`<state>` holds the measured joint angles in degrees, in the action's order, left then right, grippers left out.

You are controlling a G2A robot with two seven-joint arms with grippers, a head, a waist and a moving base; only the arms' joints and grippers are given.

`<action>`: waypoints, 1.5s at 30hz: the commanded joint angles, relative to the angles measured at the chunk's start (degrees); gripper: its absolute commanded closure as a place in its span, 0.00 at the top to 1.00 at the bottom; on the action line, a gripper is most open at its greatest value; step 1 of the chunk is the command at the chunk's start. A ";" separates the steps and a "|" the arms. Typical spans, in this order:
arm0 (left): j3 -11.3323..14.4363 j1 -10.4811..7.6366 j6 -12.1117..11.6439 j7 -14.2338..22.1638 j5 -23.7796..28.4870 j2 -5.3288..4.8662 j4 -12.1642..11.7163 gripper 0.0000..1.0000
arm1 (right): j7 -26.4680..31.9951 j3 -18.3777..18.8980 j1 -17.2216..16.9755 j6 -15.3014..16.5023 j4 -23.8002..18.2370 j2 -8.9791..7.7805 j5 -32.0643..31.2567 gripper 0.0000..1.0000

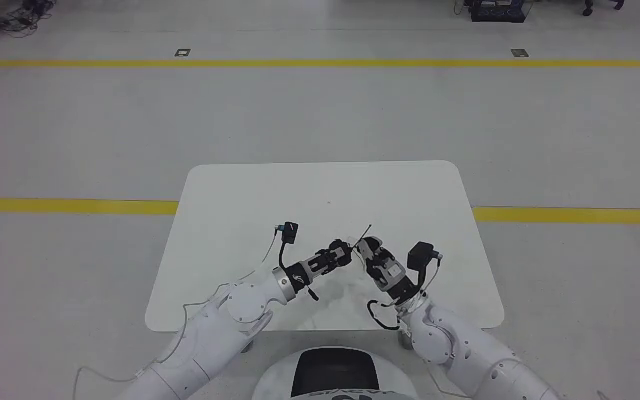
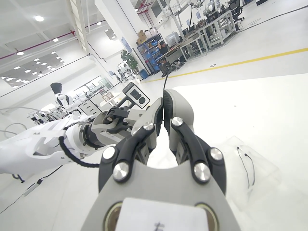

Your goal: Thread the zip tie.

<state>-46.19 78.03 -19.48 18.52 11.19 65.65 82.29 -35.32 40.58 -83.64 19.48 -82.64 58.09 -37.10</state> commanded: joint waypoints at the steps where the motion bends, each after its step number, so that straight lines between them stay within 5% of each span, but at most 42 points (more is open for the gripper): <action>1: 0.00 0.00 0.00 0.00 0.00 0.00 0.00 0.00 | 0.13 0.06 -0.03 0.00 0.14 0.01 0.02 0.00; 28: 0.00 0.00 0.00 0.00 0.00 0.00 0.00 0.00 | 1.68 -0.95 0.57 0.00 1.06 0.13 0.94 0.00; 29: 0.00 0.00 0.00 0.00 0.00 0.00 0.00 0.00 | 1.75 -0.98 0.59 0.00 1.09 0.11 1.00 0.44; 30: 0.00 0.00 0.00 0.00 0.00 0.00 0.00 0.00 | 1.78 -0.98 0.56 0.00 1.13 0.09 1.17 1.00; 40: 0.00 0.00 0.00 0.00 0.00 0.00 0.00 0.00 | 1.03 0.21 -1.44 0.00 -0.23 -2.01 2.22 1.00; 45: 0.00 0.00 0.00 0.00 0.00 0.00 0.00 0.00 | 5.37 -0.74 -2.04 0.00 -2.95 -3.69 6.92 1.00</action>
<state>-46.19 78.03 -19.48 18.52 11.19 65.65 82.29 -29.20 39.84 -85.71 19.48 -85.67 54.38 -29.45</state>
